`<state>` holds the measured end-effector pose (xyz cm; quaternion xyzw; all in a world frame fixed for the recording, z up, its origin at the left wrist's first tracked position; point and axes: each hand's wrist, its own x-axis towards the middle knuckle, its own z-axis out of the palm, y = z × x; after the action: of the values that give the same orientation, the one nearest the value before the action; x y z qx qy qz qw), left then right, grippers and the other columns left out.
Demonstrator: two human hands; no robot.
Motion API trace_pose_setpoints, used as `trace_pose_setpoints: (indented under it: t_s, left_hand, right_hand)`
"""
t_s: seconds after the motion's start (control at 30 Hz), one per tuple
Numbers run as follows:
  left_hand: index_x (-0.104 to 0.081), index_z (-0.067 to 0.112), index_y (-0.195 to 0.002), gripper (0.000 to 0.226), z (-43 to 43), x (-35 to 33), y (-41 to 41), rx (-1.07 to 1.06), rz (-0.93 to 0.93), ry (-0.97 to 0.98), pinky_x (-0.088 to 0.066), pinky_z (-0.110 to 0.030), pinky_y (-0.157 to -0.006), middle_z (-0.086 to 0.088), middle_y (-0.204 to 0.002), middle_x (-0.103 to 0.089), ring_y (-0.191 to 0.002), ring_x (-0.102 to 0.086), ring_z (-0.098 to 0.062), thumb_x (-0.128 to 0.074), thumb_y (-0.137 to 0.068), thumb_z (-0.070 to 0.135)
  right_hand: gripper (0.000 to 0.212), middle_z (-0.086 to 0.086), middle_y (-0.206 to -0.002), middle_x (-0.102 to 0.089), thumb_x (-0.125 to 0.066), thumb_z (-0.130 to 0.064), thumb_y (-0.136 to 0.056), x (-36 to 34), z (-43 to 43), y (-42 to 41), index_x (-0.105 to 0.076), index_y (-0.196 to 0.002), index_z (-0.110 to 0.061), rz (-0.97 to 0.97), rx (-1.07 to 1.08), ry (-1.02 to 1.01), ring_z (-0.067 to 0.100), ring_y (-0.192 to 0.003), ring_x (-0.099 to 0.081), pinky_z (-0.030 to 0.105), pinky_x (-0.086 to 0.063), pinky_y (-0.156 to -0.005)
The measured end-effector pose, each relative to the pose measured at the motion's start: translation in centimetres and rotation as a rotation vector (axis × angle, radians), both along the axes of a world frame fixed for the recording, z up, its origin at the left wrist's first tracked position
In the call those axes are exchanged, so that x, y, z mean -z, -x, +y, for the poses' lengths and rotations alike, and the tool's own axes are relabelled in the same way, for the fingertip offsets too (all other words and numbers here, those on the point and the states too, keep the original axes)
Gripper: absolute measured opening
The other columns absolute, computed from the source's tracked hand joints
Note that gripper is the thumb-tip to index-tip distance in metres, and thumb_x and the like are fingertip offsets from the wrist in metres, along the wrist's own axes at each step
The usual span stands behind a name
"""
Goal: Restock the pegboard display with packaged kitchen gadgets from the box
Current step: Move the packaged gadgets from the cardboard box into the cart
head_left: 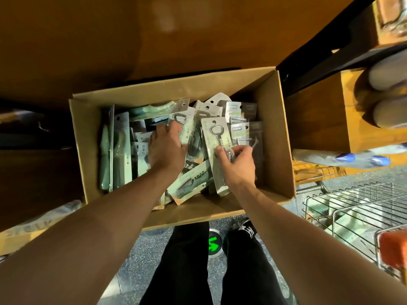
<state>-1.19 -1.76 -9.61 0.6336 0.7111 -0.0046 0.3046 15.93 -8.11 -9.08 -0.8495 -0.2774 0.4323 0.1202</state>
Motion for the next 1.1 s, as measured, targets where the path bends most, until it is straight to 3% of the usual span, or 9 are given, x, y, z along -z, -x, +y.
trace_pose_setpoints:
  t_s: [0.1, 0.2, 0.33, 0.5, 0.63, 0.7, 0.8, 0.9, 1.1]
  left_hand:
    - [-0.053, 0.021, -0.125, 0.043, -0.3, -0.1, 0.0, -0.003, -0.013, -0.025, -0.044, -0.041, -0.091, -0.01, -0.132, -0.051, -0.118, -0.053, -0.03, -0.078, -0.09, 0.015]
    - [-0.053, 0.023, -0.124, 0.044, -0.5, -0.4, 0.0, -0.041, -0.045, -0.037, -0.042, -0.038, -0.086, -0.007, -0.129, -0.051, -0.112, -0.048, -0.024, -0.078, -0.088, 0.013]
    - [-0.054, 0.022, -0.128, 0.051, -0.5, -0.7, -0.1, -0.104, -0.112, -0.049, -0.036, -0.035, -0.083, -0.004, -0.127, -0.053, -0.107, -0.041, -0.016, -0.08, -0.085, 0.01]
    - [-0.054, 0.023, -0.128, 0.054, -1.1, -0.3, 0.3, -0.072, -0.112, -0.09, -0.036, -0.033, -0.084, -0.006, -0.126, -0.059, -0.114, -0.051, -0.026, -0.077, -0.083, 0.006]
    - [-0.053, 0.027, -0.127, 0.055, -1.5, -0.3, 0.8, -0.102, -0.167, -0.109, -0.052, -0.044, -0.087, -0.005, -0.121, -0.059, -0.112, -0.055, -0.027, -0.076, -0.082, 0.004]
    - [-0.053, 0.027, -0.128, 0.055, -1.6, -0.4, 0.9, -0.1, -0.19, -0.114, -0.052, -0.041, -0.083, -0.005, -0.12, -0.058, -0.112, -0.055, -0.026, -0.075, -0.083, 0.004]
    - [-0.053, 0.027, -0.13, 0.053, -2.1, -0.8, 0.8, -0.105, -0.229, -0.118, -0.046, -0.035, -0.079, -0.003, -0.117, -0.056, -0.111, -0.054, -0.024, -0.073, -0.085, 0.007]
    - [-0.05, 0.029, -0.13, 0.052, -2.6, -1.2, 0.4, -0.056, -0.216, -0.129, -0.053, -0.041, -0.087, -0.003, -0.117, -0.058, -0.11, -0.055, -0.024, -0.074, -0.087, 0.011]
    - [-0.05, 0.03, -0.139, 0.057, -2.9, -4.0, -2.8, -0.015, -0.185, -0.116, -0.048, -0.027, -0.083, -0.002, -0.136, -0.054, -0.123, -0.053, -0.021, -0.076, -0.091, 0.017]
  right_hand:
    - [0.077, -0.006, -0.097, -0.063, -0.074, -0.065, -0.082, 0.2, 0.2, 0.1, -0.042, -0.136, -0.021, 0.057, 0.021, 0.032, 0.016, -0.089, -0.067, 0.037, -0.058, -0.082]
    - [0.096, 0.001, -0.121, -0.062, -0.079, -0.07, -0.072, 0.4, 0.6, 0.0, -0.042, -0.145, -0.022, 0.012, -0.068, 0.076, 0.018, -0.1, -0.066, 0.041, -0.06, -0.092]
    - [0.1, 0.006, -0.145, -0.046, -0.08, -0.064, -0.076, -0.2, 1.1, -0.2, -0.036, -0.154, -0.018, 0.013, -0.104, 0.104, 0.024, -0.123, -0.057, 0.042, -0.052, -0.106]
    - [0.109, 0.001, -0.123, -0.066, -0.069, -0.088, -0.062, -0.5, 0.9, 0.7, -0.044, -0.146, -0.023, -0.127, -0.183, 0.147, 0.026, -0.117, -0.059, 0.048, -0.054, -0.098]
    - [0.081, -0.002, -0.114, -0.06, -0.068, -0.083, -0.071, -1.7, 0.6, 0.7, -0.054, -0.121, -0.021, -0.222, -0.241, 0.124, 0.023, -0.117, -0.045, 0.046, -0.042, -0.102]
    - [0.067, -0.005, -0.108, -0.06, -0.075, -0.072, -0.075, -2.0, 0.6, 0.7, -0.049, -0.112, -0.023, -0.115, -0.186, 0.064, 0.019, -0.11, -0.052, 0.044, -0.049, -0.097]
    - [0.058, -0.001, -0.109, -0.066, -0.082, -0.049, -0.082, -2.4, 0.5, 0.7, -0.044, -0.116, -0.021, 0.113, -0.066, 0.019, 0.018, -0.095, -0.065, 0.036, -0.059, -0.086]
    - [0.053, -0.007, -0.099, -0.064, -0.081, -0.039, -0.086, -3.0, 0.4, 0.6, -0.045, -0.119, -0.021, 0.108, -0.021, -0.071, 0.017, -0.089, -0.068, 0.035, -0.059, -0.085]
    - [0.053, -0.012, -0.096, -0.059, -0.08, -0.035, -0.088, -5.4, 0.2, -1.2, -0.044, -0.122, -0.017, 0.15, 0.231, -0.257, 0.002, -0.081, -0.06, 0.025, -0.048, -0.079]
